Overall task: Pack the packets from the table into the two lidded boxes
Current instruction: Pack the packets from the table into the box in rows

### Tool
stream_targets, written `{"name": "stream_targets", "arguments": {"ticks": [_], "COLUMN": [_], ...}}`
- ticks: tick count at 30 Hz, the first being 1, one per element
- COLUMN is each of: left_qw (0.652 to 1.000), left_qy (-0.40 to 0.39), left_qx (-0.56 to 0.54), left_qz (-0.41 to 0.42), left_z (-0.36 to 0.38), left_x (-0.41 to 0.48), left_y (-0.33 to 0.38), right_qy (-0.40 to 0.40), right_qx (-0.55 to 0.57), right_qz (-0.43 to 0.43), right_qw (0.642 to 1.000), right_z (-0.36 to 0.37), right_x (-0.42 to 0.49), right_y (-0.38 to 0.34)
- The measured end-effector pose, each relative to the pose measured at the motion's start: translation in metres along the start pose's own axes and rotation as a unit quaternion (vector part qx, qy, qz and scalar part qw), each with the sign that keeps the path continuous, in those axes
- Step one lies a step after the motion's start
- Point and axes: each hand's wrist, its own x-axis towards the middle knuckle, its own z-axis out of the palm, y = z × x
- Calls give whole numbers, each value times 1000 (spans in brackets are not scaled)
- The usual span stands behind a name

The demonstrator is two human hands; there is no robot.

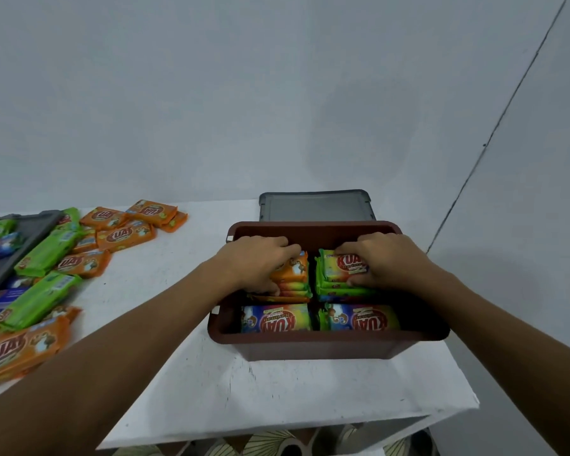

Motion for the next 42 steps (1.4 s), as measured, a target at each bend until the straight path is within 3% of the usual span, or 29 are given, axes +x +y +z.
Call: {"name": "stream_targets", "arguments": {"ticks": [12,16,18,20,23,32,42], "left_qw": [995,998,988,964,939,960,954], "left_qy": [32,9,56,161,255,165,59], "left_qx": [62,-59,-141,-210,-231,-166,-159], "left_qz": [-66,-33,-9,2,-11,-155,-249], "left_z": [10,-1,2,14,36,101,161], "left_x": [-23,-31,-47,-67,-102,-266,-389], "left_y": [-10,-26,-36,-46,-67,-156,-202], "right_qy": [-42,-66,-73,-42,12,168,30], "right_qx": [-20,1,54,96,137,211,190], "right_qz": [31,21,9,-4,-10,-103,-217], "right_qw": [998,998,996,994,991,957,957], "right_z": [-13,-16,-21,-24,-25,-57,-6], "right_x": [5,6,7,10,20,72,121], "right_y": [-38,-43,-48,-59,-87,-219,-405]}}
